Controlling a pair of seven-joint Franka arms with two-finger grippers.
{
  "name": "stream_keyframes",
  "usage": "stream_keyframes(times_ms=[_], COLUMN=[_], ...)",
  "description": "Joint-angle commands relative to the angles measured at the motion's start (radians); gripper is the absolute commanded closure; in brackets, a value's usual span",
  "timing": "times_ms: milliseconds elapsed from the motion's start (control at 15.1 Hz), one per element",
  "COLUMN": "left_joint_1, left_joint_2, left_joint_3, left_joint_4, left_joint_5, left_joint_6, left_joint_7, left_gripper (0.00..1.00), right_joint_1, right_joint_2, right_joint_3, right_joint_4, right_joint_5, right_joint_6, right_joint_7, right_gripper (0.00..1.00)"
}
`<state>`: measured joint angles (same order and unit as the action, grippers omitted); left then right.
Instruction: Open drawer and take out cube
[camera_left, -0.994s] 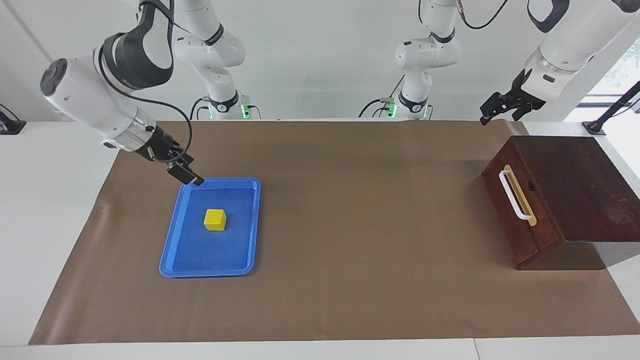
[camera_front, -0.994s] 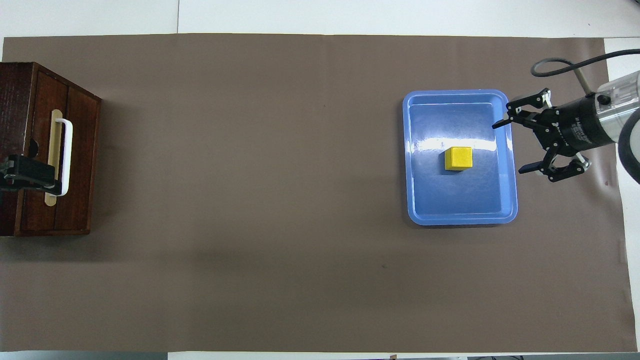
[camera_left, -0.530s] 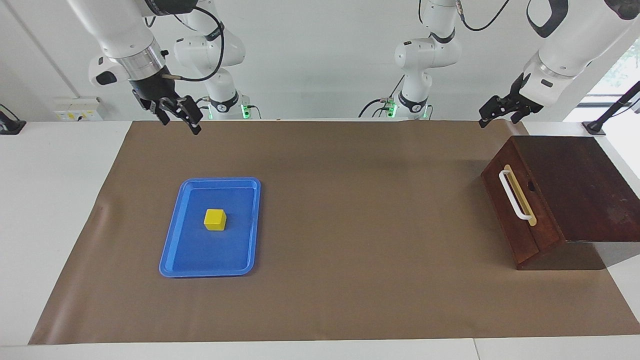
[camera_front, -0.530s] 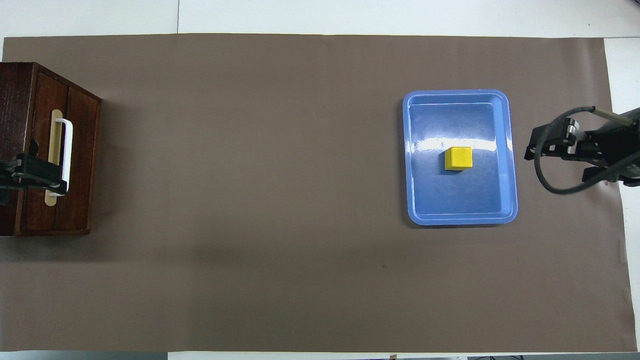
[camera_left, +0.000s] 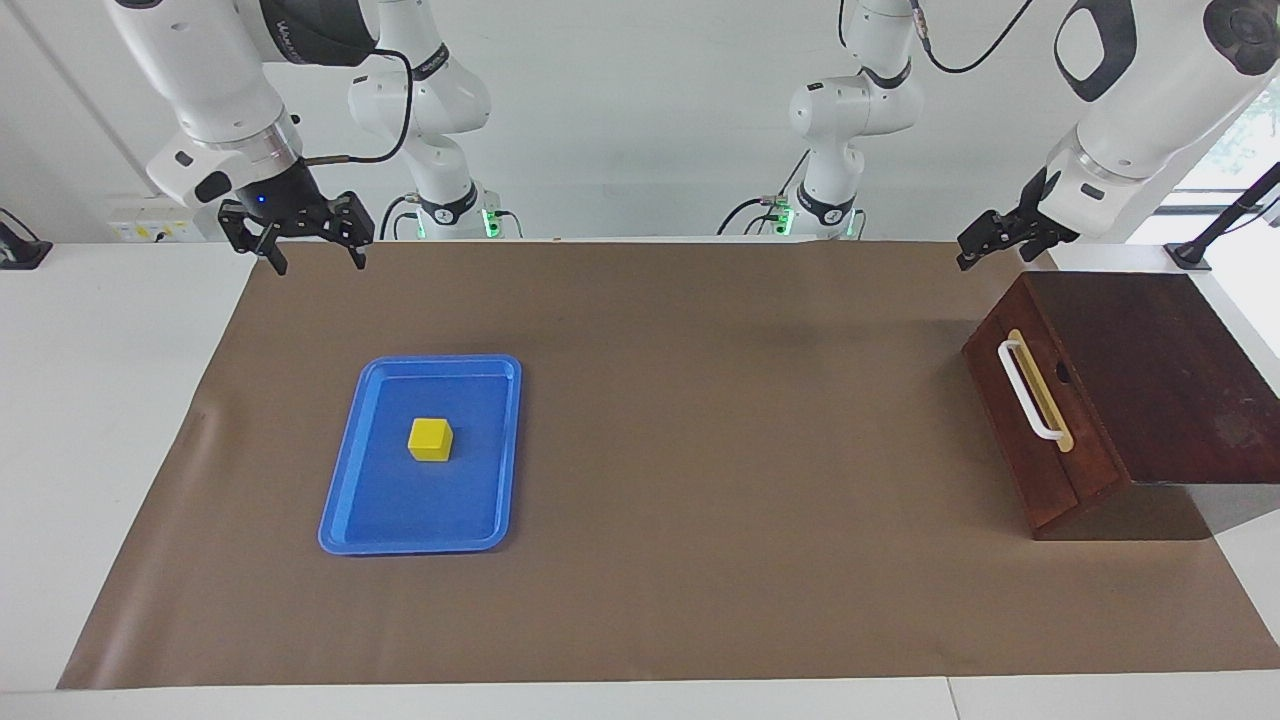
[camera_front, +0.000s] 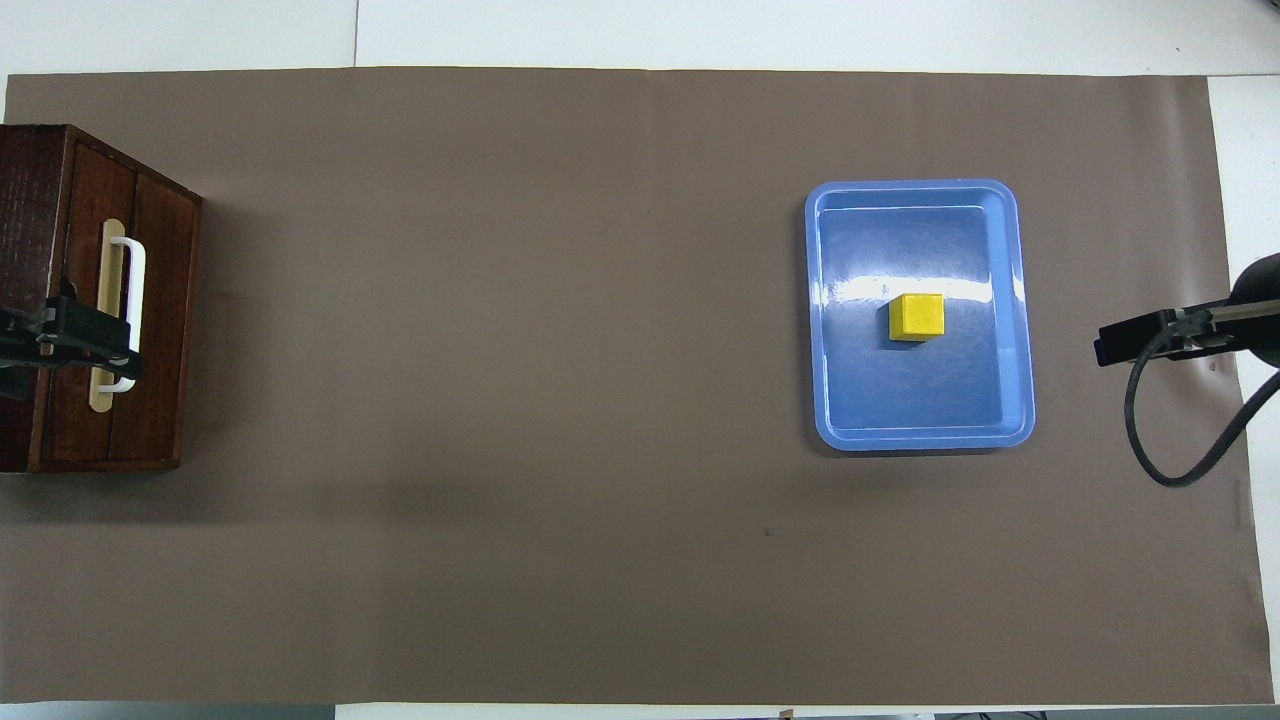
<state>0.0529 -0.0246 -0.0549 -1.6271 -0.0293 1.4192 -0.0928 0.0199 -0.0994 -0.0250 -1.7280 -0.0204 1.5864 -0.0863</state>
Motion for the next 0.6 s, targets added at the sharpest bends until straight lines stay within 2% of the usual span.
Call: stream_keyframes(times_ms=[0,132,530], left_joint_1=[-0.018,-0.018,-0.016], left_joint_2=[-0.018,-0.02,-0.024], left_joint_3=[0.015,0.015,0.015], left_joint_4=[-0.016,-0.017,-0.016], left_joint_5=[-0.014,-0.012,-0.012], left_joint_6=[0.017,0.018,0.024], left_joint_7=[0.014,0.015,0.007], left_gripper=[0.0,0.0,0.0], right_joint_1=[-0.021,-0.021,-0.041], right_joint_2=[0.006,0.052,0.052], right_joint_3=[0.007,0.007,0.005], right_joint_4=[0.03,0.079,0.07], right_joint_5=[-0.01,-0.007,-0.003], right_joint_6=[-0.035,-0.074,-0.088], right_joint_7=[-0.018,-0.016,-0.012], right_gripper=[0.0,0.0,0.0])
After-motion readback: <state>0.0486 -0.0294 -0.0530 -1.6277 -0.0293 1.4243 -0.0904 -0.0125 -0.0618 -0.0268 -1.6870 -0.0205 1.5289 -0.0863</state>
